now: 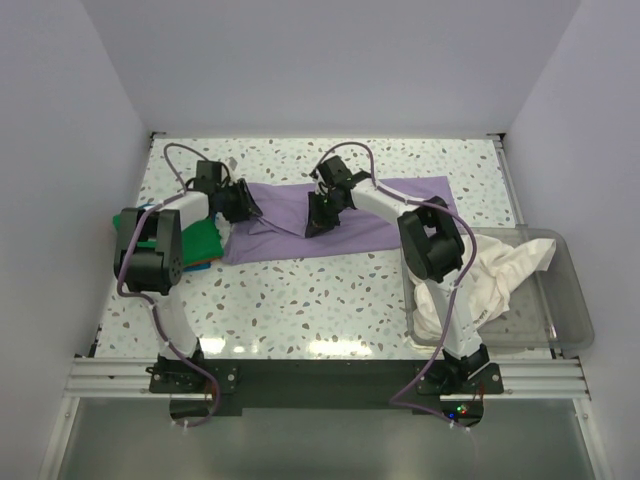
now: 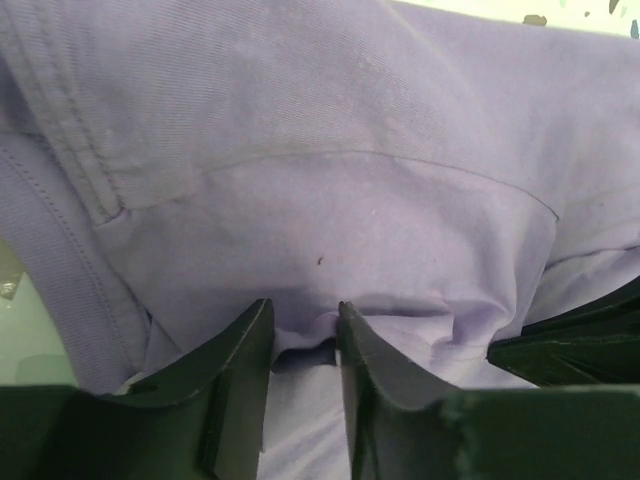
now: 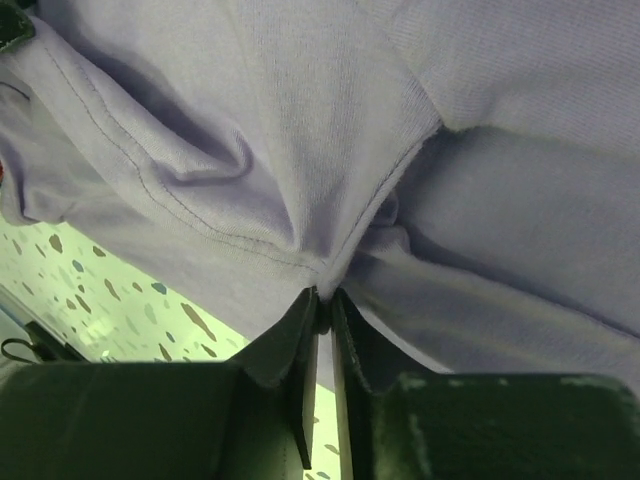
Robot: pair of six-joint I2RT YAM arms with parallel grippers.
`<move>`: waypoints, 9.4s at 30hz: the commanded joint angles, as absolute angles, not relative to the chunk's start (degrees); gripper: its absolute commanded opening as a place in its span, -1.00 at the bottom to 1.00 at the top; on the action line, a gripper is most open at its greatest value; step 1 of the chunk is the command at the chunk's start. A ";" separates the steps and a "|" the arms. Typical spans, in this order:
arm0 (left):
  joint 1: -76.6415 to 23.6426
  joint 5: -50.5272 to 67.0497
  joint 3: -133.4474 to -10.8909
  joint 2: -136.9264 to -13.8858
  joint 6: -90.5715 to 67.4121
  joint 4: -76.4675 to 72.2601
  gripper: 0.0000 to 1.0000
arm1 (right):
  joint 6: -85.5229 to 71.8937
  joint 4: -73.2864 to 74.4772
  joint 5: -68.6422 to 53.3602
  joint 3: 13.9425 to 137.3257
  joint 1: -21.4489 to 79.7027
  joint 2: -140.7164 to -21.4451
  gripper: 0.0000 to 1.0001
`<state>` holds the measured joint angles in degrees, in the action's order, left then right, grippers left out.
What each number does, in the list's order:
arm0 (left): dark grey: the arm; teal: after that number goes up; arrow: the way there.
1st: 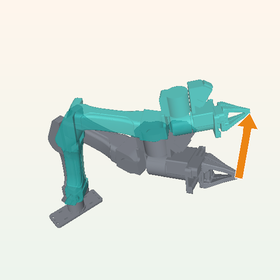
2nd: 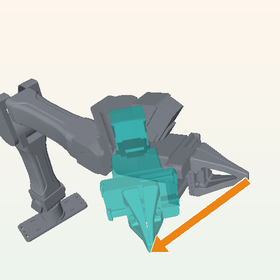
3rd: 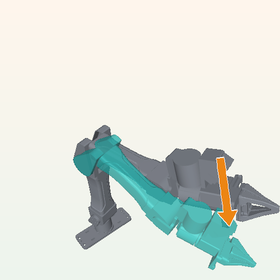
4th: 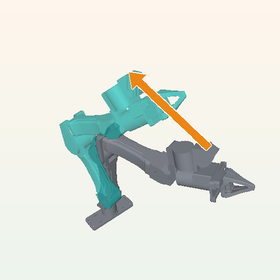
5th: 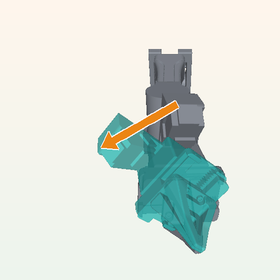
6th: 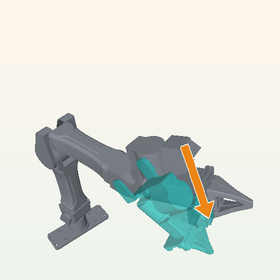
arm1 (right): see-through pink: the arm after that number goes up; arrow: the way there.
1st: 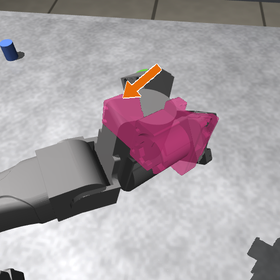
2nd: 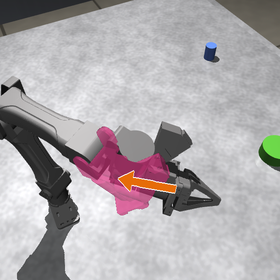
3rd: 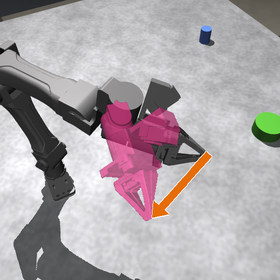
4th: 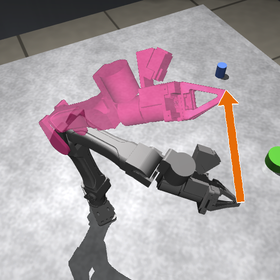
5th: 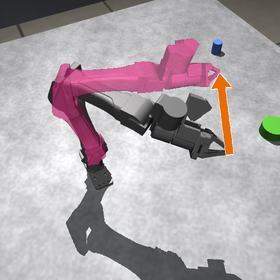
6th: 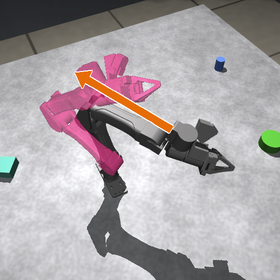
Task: Fold and stack the t-shirts
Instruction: Fold the tshirt
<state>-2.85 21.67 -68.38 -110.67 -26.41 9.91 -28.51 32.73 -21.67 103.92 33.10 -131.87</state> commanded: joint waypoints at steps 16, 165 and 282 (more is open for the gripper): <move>-6.59 21.80 -60.04 -101.17 -32.16 9.40 -0.78 | -26.72 38.23 -22.76 106.52 32.70 -129.64 -0.95; -0.97 26.54 -110.04 -138.08 -28.65 19.86 0.15 | -20.65 42.10 -2.37 111.80 -6.59 -129.29 0.00; 4.13 21.71 -112.05 -142.38 -24.44 28.39 0.23 | -16.43 47.02 -7.91 105.74 7.12 -131.31 0.20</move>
<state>2.76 28.67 -110.87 -138.34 -28.56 23.20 -15.31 38.11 -7.46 109.21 5.78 -132.60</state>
